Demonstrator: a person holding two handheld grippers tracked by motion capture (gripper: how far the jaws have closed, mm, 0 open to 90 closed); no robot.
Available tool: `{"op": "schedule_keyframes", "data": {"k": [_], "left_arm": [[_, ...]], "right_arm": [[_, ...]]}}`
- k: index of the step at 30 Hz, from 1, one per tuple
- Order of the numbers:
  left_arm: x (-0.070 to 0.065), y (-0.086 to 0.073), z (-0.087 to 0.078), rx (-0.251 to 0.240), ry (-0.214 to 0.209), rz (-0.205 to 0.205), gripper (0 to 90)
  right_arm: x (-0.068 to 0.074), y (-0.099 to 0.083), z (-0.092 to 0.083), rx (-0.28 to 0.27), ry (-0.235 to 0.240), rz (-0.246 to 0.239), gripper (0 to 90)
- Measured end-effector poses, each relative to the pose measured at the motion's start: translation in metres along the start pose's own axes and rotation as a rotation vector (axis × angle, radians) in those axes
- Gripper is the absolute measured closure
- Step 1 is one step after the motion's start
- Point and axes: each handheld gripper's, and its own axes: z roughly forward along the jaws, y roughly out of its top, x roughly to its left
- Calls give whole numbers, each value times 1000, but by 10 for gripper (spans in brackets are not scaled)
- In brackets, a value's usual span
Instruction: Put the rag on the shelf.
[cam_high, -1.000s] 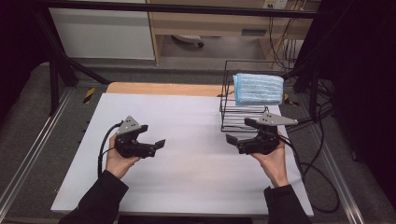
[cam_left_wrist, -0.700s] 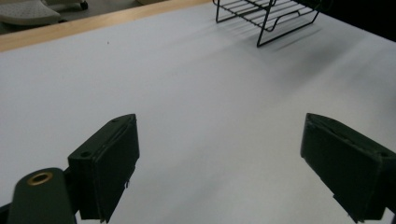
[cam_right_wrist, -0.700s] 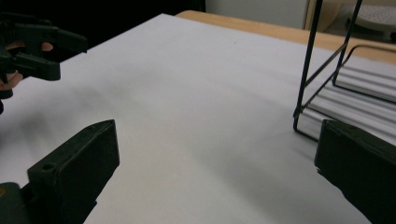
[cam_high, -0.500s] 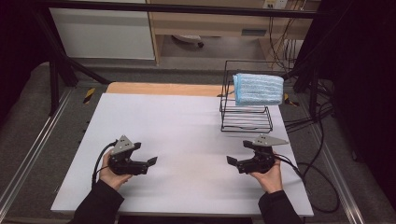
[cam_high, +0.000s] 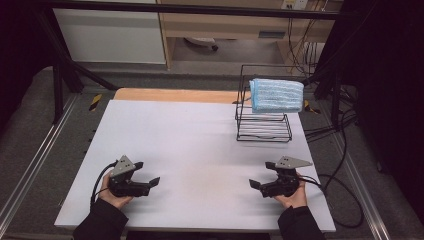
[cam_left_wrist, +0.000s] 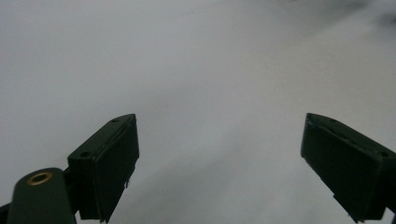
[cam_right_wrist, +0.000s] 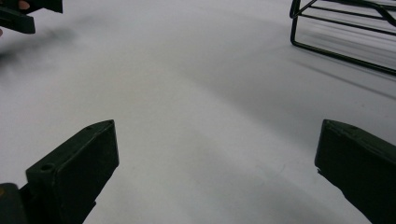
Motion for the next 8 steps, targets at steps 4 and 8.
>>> {"op": "schedule_keyframes", "data": {"k": [4,8], "left_arm": [[0,-1,0,2,-3,-4,114],[1,-1,-1,-1,-2,-5,114]], "right_arm": [[-1,-3,3,23,-3,-8,3],[-1,-3,5,32,1,-11,3]]}}
